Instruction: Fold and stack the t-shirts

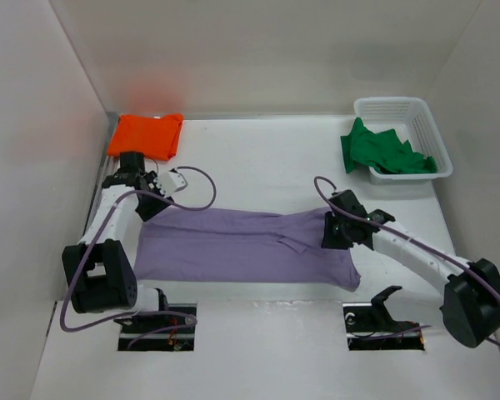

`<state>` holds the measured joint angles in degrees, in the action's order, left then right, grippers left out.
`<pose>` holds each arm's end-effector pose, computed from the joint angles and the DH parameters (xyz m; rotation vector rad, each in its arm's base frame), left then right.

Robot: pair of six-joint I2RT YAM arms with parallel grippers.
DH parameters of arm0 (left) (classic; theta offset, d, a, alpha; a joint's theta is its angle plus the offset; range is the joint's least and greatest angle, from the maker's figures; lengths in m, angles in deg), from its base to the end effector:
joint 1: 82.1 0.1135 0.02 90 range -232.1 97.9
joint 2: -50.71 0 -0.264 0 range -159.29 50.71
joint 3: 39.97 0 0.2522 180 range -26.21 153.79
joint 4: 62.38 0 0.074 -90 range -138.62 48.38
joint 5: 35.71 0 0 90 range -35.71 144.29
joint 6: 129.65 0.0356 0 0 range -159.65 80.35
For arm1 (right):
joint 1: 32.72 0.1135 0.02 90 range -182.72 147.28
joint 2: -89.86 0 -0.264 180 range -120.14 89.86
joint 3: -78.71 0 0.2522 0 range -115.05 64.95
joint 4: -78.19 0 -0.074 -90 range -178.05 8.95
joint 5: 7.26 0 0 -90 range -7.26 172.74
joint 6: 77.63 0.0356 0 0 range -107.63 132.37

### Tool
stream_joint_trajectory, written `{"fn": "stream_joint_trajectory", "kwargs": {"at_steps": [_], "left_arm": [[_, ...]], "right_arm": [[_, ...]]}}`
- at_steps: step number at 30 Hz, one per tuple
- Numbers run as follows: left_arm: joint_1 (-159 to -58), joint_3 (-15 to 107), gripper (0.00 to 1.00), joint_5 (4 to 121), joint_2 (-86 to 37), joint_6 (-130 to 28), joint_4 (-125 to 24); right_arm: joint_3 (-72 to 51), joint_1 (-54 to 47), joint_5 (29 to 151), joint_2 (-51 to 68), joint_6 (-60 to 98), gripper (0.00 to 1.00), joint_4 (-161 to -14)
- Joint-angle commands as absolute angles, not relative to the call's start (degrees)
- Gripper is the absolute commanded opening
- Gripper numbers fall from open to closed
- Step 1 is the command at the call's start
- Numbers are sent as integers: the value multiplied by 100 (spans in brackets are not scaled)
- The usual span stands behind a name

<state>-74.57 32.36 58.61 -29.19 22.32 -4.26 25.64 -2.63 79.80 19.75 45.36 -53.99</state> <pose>0.2668 0.0326 0.2404 1.2730 2.4262 0.2515 0.1894 0.1076 0.1887 0.0847 2.7284 0.2587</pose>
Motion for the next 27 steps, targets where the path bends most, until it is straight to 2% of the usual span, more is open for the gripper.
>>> {"fn": "stream_joint_trajectory", "kwargs": {"at_steps": [1,4,8,10,12,22,27], "left_arm": [[-7730,3015,56,5650,-3155,2178,-1265],[-7792,2627,55,5246,-3524,2091,-2039],[-7793,2320,43,5078,-3710,2099,-2305],[-7793,2091,40,5077,-3517,2169,-2313],[-7862,1898,40,5095,-3263,2239,-2296],[-7889,1563,47,5025,-2752,2495,-2252],[-7880,1984,52,5016,-2629,2311,-2235]], "right_arm": [[2365,-253,8019,2472,4445,28,-5176],[2102,-261,8019,2596,4401,28,-5079],[1505,-226,8028,2194,4278,16,-5262],[1162,-191,8124,1711,4112,15,-5403],[784,-104,8116,1175,3918,18,-5483],[36,-103,8265,-478,3592,46,-6045],[88,-121,8327,-822,3592,47,-6230]]}}
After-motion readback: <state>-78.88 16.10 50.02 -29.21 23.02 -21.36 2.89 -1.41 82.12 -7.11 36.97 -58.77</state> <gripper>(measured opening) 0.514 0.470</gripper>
